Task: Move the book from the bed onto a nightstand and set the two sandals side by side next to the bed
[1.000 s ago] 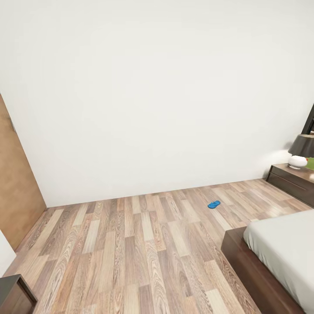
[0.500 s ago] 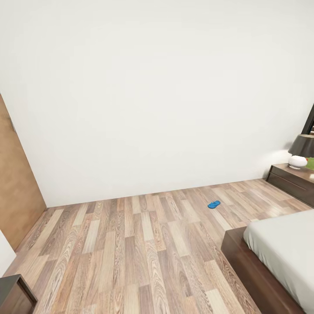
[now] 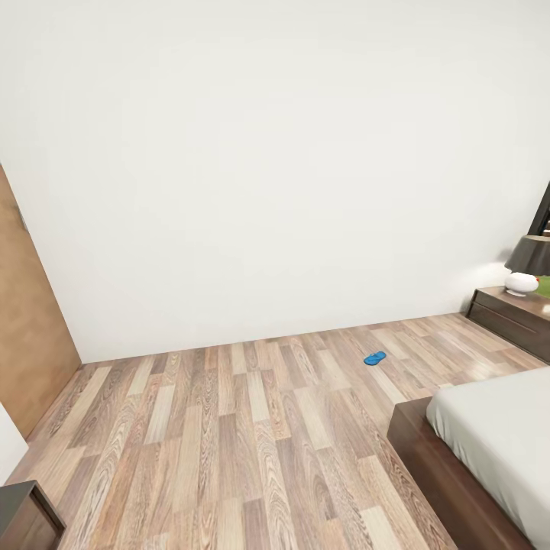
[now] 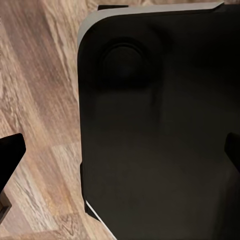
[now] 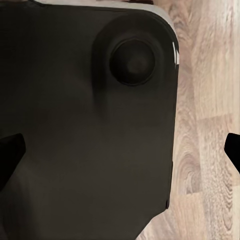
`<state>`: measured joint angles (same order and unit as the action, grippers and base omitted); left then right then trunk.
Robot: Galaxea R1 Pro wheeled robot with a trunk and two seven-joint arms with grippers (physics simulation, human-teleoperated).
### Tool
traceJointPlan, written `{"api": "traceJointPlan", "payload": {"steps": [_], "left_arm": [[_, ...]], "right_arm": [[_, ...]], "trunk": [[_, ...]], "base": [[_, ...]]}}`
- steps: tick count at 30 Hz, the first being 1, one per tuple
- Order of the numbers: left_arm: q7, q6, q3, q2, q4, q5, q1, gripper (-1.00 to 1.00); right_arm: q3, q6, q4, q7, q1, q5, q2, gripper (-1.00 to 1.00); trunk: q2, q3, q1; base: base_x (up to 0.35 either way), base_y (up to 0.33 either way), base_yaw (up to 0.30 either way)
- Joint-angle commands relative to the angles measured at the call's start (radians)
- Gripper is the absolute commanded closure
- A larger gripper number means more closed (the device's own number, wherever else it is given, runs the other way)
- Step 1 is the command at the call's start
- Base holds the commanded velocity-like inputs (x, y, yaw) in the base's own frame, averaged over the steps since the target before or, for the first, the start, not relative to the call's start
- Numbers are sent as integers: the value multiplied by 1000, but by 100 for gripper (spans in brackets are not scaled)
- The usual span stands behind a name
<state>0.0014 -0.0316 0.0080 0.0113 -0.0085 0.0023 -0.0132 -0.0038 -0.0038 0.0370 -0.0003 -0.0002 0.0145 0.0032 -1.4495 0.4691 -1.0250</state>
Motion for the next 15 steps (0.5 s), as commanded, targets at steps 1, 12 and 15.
{"api": "traceJointPlan", "payload": {"steps": [1, 12, 15], "left_arm": [[0, -5, 1, 0, 1, 0, -1, -100], [-2, -10, -6, -2, 1, -5, -1, -100], [-3, -11, -8, -1, 0, -6, -1, -100]], "right_arm": [[0, 0, 3, 0, 0, 2, 0, -100], [-1, -1, 11, 3, 0, 1, 1, -100], [-1, -1, 11, 3, 0, 1, 0, -100]], "trunk": [[0, 1, 0], [0, 1, 0], [0, 1, 0]], "base": [[0, 0, 0], [34, 2, 0], [183, 40, 0]]}}
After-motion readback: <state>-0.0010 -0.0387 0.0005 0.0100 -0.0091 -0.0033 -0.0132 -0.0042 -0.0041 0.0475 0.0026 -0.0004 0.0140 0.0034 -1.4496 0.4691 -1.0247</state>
